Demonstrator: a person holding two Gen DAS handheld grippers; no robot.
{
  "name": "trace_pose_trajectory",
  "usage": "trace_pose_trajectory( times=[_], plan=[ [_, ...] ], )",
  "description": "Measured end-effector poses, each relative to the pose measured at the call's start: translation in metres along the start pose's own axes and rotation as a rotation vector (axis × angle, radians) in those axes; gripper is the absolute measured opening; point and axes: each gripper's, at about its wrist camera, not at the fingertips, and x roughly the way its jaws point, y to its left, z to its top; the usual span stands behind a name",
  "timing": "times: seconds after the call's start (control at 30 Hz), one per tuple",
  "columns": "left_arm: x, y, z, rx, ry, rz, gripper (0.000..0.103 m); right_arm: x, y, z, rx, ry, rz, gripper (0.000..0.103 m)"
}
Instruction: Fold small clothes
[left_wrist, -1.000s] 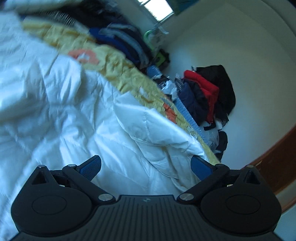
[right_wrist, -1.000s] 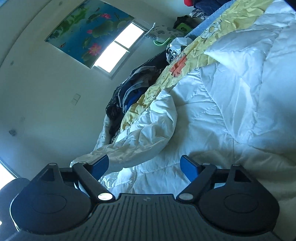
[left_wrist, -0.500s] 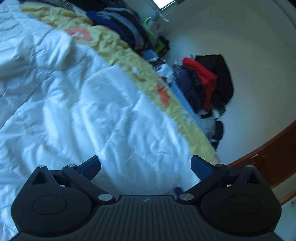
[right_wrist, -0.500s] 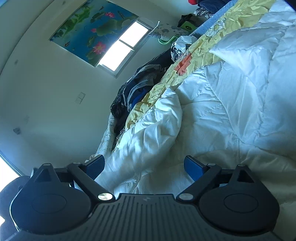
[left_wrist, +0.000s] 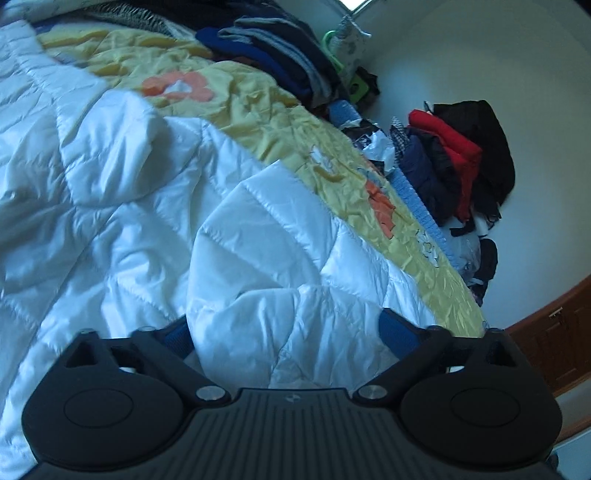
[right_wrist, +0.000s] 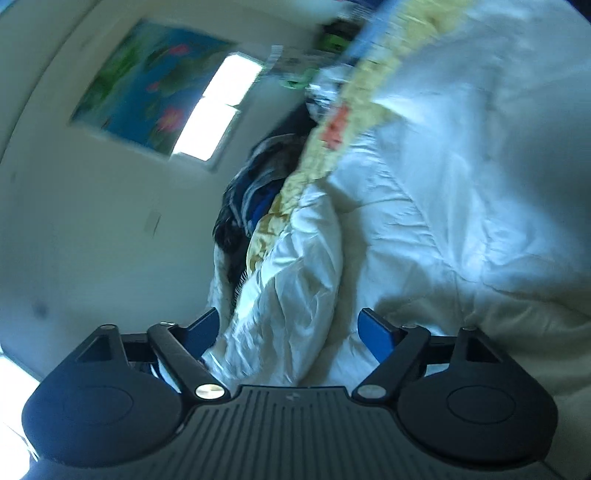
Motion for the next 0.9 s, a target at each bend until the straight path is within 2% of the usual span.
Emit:
trace_pose_trajectory(
  times=[0.03,0.1,0.13,0.17,0.2,0.23,0.33,0.43,0.57,0.67,0.7,0.77,0.8,0.83,0.87,0.9],
  plan=[
    [0.002,0.001,0.000,0.005,0.018,-0.004,0.069,0.006,-0.003,0.004,0.062,0.032,0.005,0.072],
    [0.009,0.004,0.001,0.017,0.067,-0.003,0.053,0.022,-0.006,0.009,0.141,0.103,0.009,0.061],
    [0.011,0.005,0.002,0.024,0.077,0.013,0.052,0.031,-0.006,0.010,0.152,0.133,-0.013,0.056],
    [0.013,0.007,0.002,0.032,0.076,0.032,0.049,0.041,-0.003,0.011,0.142,0.153,-0.056,0.046],
    [0.014,0.008,0.001,0.038,0.074,0.046,0.040,0.051,0.000,0.012,0.120,0.165,-0.105,0.035],
    [0.017,0.008,0.003,0.041,0.074,0.057,0.037,0.062,0.004,0.012,0.092,0.177,-0.156,0.013],
    [0.026,0.000,0.014,0.078,0.073,0.077,0.026,0.084,0.026,0.020,-0.043,0.168,-0.255,0.012],
    [0.035,-0.018,0.028,0.152,0.063,0.086,0.026,0.096,0.057,0.041,-0.138,0.111,-0.297,0.012],
    [0.045,-0.020,0.030,0.119,0.133,0.107,0.025,0.099,0.063,0.058,-0.114,0.118,-0.332,0.012],
    [0.049,-0.013,0.018,0.160,0.114,0.100,0.025,0.104,0.049,0.048,-0.150,0.138,-0.411,0.011],
    [0.048,-0.012,0.015,0.172,0.098,0.094,0.026,0.104,0.040,0.046,-0.135,0.132,-0.417,0.011],
    [0.043,-0.014,0.012,0.195,0.082,0.089,0.028,0.097,0.028,0.043,-0.075,0.090,-0.385,0.018],
    [0.039,-0.016,0.011,0.207,0.085,0.086,0.032,0.091,0.025,0.041,-0.051,0.075,-0.371,0.020],
    [0.033,-0.017,0.011,0.221,0.097,0.083,0.048,0.086,0.025,0.040,-0.026,0.060,-0.358,0.027],
    [0.024,-0.018,0.011,0.239,0.112,0.082,0.060,0.080,0.026,0.040,-0.008,0.049,-0.342,0.042],
    [0.011,-0.017,0.011,0.262,0.107,0.083,0.081,0.074,0.029,0.038,0.005,0.034,-0.315,0.051]
  ],
)
